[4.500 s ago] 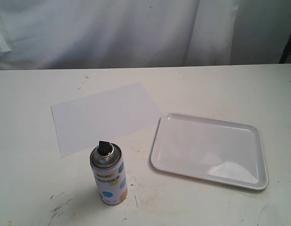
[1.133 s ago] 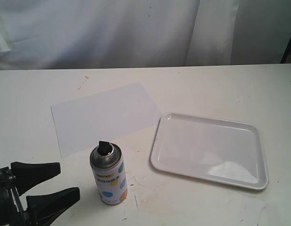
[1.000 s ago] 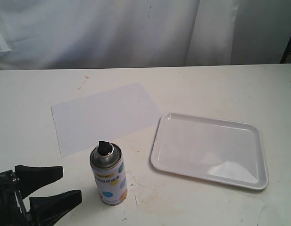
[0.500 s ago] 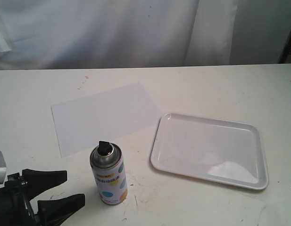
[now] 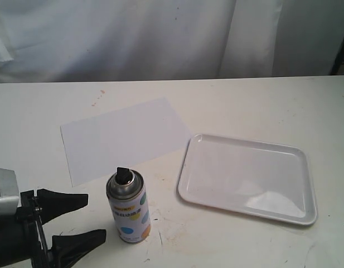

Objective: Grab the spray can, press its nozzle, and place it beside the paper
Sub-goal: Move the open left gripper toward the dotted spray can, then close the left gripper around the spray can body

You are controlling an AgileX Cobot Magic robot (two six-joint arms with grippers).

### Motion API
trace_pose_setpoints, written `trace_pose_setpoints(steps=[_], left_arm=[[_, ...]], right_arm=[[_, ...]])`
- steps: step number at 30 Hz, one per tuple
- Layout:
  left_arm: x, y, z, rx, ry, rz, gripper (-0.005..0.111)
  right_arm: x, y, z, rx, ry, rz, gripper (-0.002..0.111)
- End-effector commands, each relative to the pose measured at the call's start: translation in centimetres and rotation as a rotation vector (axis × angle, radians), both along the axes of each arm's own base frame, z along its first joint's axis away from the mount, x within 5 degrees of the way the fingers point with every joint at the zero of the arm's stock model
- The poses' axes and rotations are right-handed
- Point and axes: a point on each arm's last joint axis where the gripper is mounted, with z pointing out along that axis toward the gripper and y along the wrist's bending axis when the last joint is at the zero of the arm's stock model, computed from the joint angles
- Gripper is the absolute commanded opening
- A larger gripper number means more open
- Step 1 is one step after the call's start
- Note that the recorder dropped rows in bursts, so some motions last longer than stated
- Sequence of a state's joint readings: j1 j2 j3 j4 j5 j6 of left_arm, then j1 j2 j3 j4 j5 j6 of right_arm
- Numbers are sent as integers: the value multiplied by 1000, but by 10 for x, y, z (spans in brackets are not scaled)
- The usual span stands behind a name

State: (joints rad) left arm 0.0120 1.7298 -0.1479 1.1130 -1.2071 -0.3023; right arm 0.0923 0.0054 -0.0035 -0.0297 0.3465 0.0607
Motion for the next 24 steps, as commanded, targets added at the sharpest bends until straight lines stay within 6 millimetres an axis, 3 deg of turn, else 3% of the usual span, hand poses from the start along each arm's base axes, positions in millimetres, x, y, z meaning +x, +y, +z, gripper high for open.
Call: trace_pose_setpoints(steps=[1,5,11,18,24], left_arm=[[9,-2,-5,-16,17,-25,77],[15,-6,-5,-16,2,-53,77],[23,-30,-10,-18,-9,-157,77],[38,-26,-9,-10,-57,4,77],[42,-37,-4,-39,-55,-110,77]], right_arm=[[0,0,-1,2,-4,-4,0],[0,0,-1,2,-4,-4,0],[0,0,-1,4,-4,-4,0],[0,0,-1,11,-3,-3,0],[0,0,-1,11,-3,-3,0]])
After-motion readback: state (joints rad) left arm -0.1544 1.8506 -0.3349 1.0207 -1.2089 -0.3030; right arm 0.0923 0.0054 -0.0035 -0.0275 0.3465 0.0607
